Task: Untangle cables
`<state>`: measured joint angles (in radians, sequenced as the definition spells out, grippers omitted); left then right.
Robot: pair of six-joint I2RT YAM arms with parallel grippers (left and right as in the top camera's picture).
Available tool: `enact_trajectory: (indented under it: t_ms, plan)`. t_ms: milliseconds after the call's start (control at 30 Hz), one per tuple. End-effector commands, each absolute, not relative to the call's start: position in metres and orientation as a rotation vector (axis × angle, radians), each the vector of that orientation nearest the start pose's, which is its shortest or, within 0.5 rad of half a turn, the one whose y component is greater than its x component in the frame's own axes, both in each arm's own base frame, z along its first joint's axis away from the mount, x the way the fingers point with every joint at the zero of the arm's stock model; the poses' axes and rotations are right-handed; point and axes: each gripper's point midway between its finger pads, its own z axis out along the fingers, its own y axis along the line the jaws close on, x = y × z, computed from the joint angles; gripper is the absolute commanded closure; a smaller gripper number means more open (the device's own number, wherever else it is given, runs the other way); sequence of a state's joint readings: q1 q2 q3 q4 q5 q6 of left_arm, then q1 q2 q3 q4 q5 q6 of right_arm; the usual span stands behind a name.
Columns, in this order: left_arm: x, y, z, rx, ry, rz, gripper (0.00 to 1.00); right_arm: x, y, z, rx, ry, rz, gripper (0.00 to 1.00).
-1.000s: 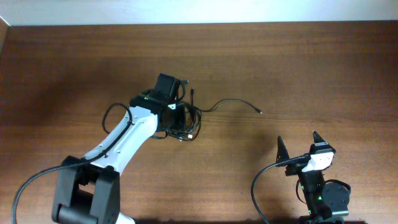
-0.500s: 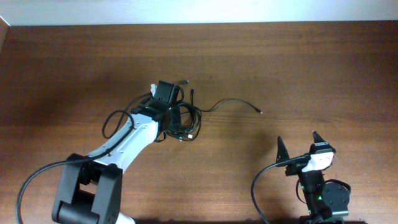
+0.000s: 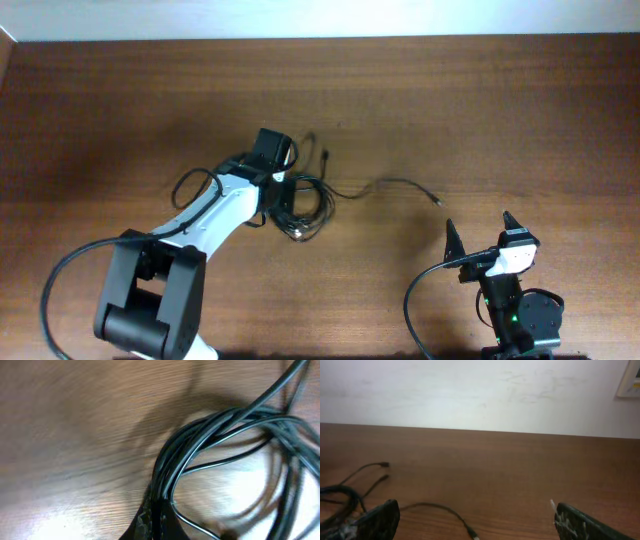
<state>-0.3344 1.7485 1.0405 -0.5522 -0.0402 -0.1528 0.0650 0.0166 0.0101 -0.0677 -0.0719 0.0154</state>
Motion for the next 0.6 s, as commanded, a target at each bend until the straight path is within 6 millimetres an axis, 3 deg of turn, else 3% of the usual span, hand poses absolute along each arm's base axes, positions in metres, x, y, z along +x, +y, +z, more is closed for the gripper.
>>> enact_trajectory:
  t_ms: [0,67,233,267,333,400,433,533,567]
  plan:
    - [0.346,-0.159,0.06,0.665,2.668,-0.368,1.0,0.245,0.026,0.156,-0.084,1.649,0.114,0.01]
    - [0.338,-0.171,0.063,0.752,2.639,-0.471,1.0,0.245,0.026,0.156,-0.084,1.649,0.114,0.01]
    - [0.337,-0.171,0.062,0.751,2.643,-0.47,0.99,0.245,0.026,0.156,-0.084,1.648,0.114,0.01]
    - [0.337,-0.171,0.062,0.751,2.643,-0.47,0.95,0.245,0.027,0.157,-0.089,1.645,0.12,0.02]
    - [0.337,-0.171,0.062,0.751,2.643,-0.47,0.94,0.242,0.045,0.159,-0.168,1.63,0.204,0.01]
    - [0.338,-0.171,0.062,0.747,2.642,-0.47,0.97,0.223,0.092,0.163,-0.399,1.586,0.446,0.01]
    - [0.339,-0.171,0.062,0.737,2.642,-0.473,0.98,0.217,0.101,0.167,-0.447,1.564,0.497,0.02]
    - [0.34,-0.172,0.063,0.705,2.647,-0.479,0.98,0.213,0.106,0.175,-0.253,1.615,0.738,0.02]
    - [0.341,-0.172,0.063,0.702,2.643,-0.479,0.65,0.212,0.105,0.189,-0.213,1.598,0.775,0.02]
